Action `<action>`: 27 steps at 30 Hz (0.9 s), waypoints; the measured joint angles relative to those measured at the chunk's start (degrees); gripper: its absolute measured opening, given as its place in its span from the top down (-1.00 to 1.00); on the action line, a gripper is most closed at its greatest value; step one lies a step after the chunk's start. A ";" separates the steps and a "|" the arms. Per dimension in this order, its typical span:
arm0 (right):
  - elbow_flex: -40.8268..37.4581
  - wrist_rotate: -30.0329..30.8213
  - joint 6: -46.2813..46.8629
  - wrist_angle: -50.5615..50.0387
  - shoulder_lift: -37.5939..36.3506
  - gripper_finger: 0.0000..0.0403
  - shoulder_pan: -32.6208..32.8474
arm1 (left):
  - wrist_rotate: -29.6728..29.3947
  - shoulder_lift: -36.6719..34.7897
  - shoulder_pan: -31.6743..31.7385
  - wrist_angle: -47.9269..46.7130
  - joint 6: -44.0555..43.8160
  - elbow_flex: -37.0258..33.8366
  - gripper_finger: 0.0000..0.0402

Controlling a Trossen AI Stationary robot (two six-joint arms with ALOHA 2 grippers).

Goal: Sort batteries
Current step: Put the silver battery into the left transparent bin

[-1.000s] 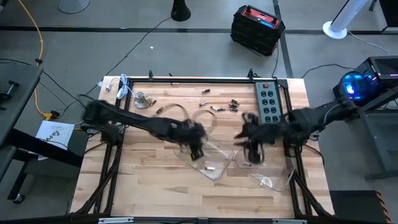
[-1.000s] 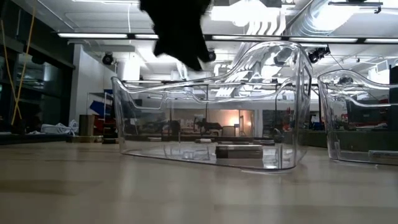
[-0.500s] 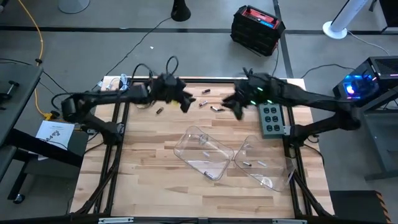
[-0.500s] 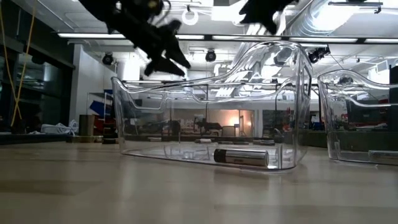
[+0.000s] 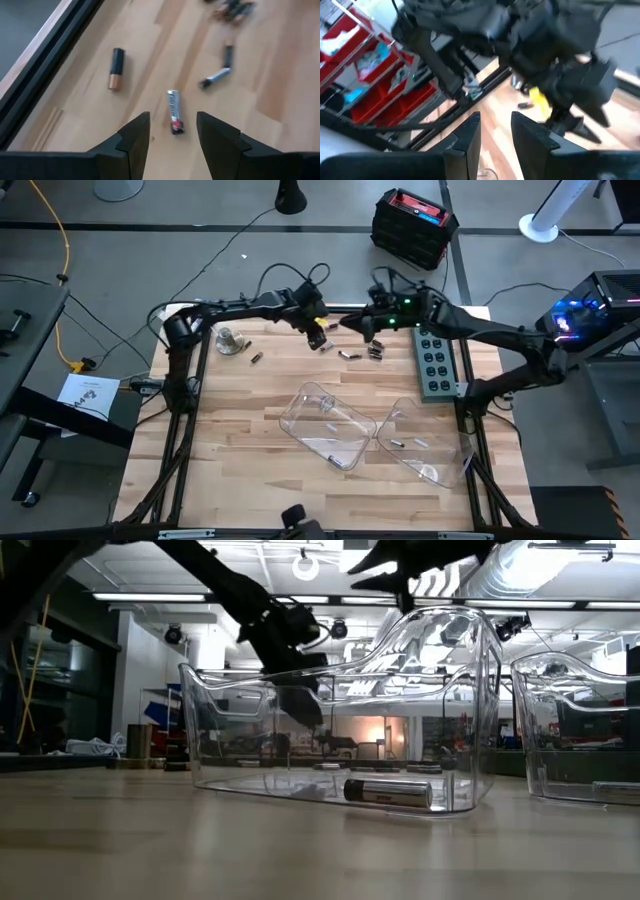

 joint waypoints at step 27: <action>0.02 7.92 -6.10 -11.09 -11.39 0.50 -0.23 | -16.09 8.84 -6.14 2.05 3.73 1.16 0.22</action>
